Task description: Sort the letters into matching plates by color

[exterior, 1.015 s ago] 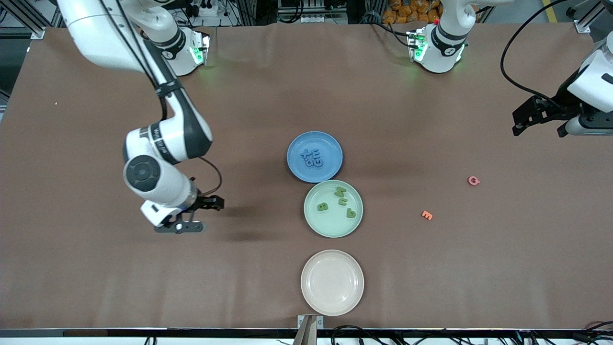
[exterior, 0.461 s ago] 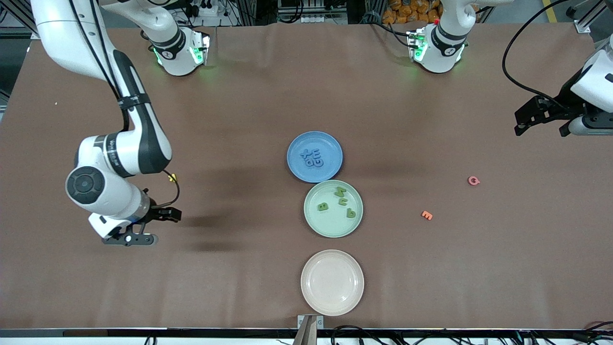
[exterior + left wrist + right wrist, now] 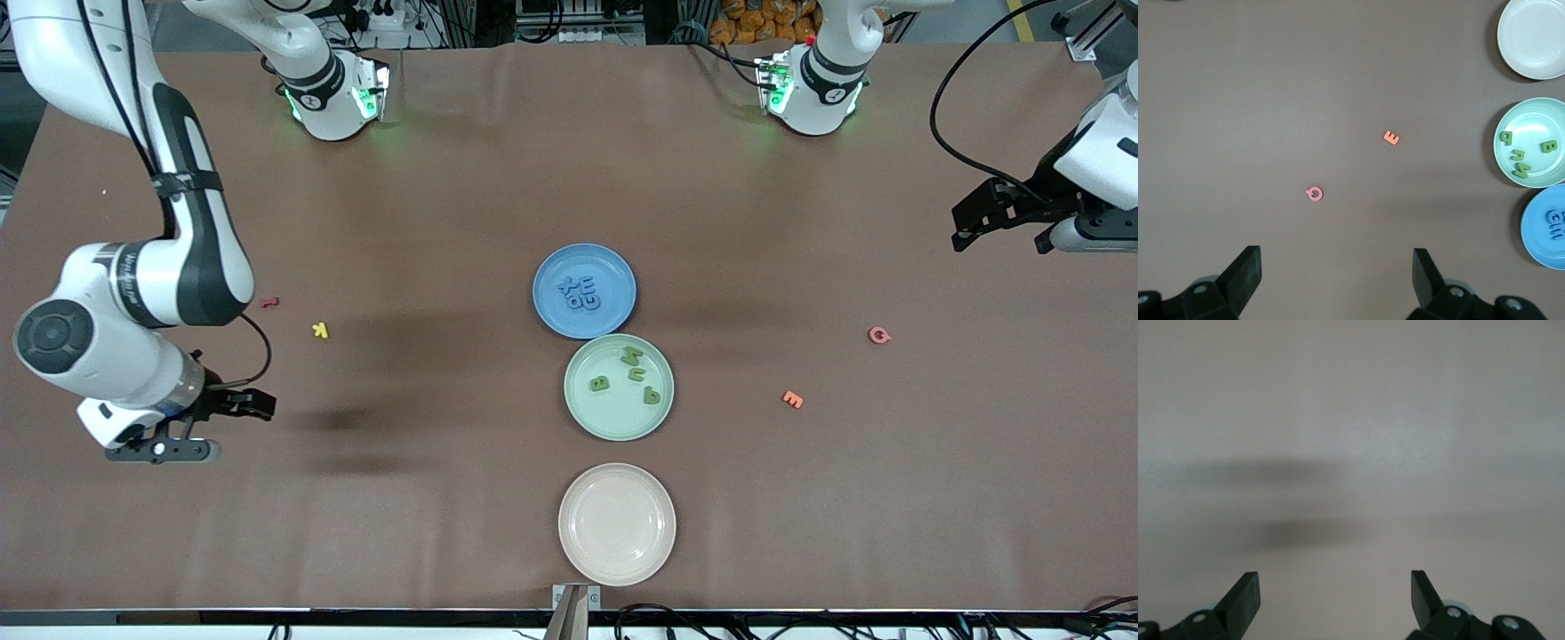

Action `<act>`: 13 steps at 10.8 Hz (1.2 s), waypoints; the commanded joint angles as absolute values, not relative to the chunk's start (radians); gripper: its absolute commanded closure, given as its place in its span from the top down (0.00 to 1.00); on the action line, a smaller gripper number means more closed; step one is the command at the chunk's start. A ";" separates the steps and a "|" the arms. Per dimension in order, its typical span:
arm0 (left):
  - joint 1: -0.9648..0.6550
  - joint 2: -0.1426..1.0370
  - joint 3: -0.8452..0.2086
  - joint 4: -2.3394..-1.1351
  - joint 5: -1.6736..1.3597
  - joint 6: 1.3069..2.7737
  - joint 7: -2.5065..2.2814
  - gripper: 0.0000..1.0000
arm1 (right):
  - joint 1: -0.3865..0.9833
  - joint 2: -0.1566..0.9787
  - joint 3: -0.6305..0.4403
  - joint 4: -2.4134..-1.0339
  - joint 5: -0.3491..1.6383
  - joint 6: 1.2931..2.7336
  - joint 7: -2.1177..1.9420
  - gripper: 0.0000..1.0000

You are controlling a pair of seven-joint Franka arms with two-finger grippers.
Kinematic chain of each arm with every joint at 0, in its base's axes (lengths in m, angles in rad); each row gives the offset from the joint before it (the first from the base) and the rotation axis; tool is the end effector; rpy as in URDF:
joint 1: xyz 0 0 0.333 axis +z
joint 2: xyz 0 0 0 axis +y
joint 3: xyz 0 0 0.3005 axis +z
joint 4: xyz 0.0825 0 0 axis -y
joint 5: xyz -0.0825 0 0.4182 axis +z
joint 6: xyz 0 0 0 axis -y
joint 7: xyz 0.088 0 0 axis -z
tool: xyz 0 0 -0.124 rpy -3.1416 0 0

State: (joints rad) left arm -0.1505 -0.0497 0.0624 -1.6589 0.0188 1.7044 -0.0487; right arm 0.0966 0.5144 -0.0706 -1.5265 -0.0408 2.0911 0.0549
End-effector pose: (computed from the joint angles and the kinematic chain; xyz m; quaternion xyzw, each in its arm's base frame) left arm 0.5859 -0.0489 0.5885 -0.9986 0.0204 -0.0480 0.0045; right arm 0.7237 0.0223 0.3196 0.9991 0.0002 0.0270 0.0341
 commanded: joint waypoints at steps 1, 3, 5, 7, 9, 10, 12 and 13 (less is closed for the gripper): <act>-0.150 -0.048 0.061 -1.649 0.020 1.690 -0.057 1.00 | 0.075 0.447 -0.074 -1.534 -0.057 2.022 0.037 1.00; -0.150 -0.046 0.061 -1.649 0.020 1.690 -0.057 1.00 | 0.072 0.413 -0.074 -1.507 -0.077 1.949 0.038 1.00; -0.153 -0.045 0.061 -1.651 0.020 1.690 -0.058 1.00 | 0.074 0.373 -0.072 -1.480 -0.090 1.858 0.038 1.00; -0.152 -0.044 0.061 -1.651 0.018 1.690 -0.058 1.00 | 0.072 0.318 -0.072 -1.459 -0.091 1.784 0.037 1.00; -0.150 -0.044 0.061 -1.651 0.018 1.690 -0.058 1.00 | 0.074 0.260 -0.072 -1.436 -0.091 1.744 0.037 1.00; -0.150 -0.044 0.061 -1.649 0.020 1.690 -0.058 1.00 | 0.075 0.230 -0.072 -1.433 -0.091 1.726 0.037 1.00; -0.150 -0.044 0.061 -1.649 0.018 1.690 -0.055 1.00 | 0.078 0.195 -0.074 -1.402 -0.083 1.648 0.032 1.00; -0.150 -0.044 0.061 -1.649 0.018 1.690 -0.055 1.00 | 0.078 0.189 -0.074 -1.355 -0.078 1.587 0.031 1.00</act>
State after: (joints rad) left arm -0.1505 -0.0449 0.0624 -1.6591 0.0188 1.7037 -0.0487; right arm 0.0832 0.2185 -0.0814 -1.4138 -0.0765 1.6946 0.0438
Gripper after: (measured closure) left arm 0.000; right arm 0.000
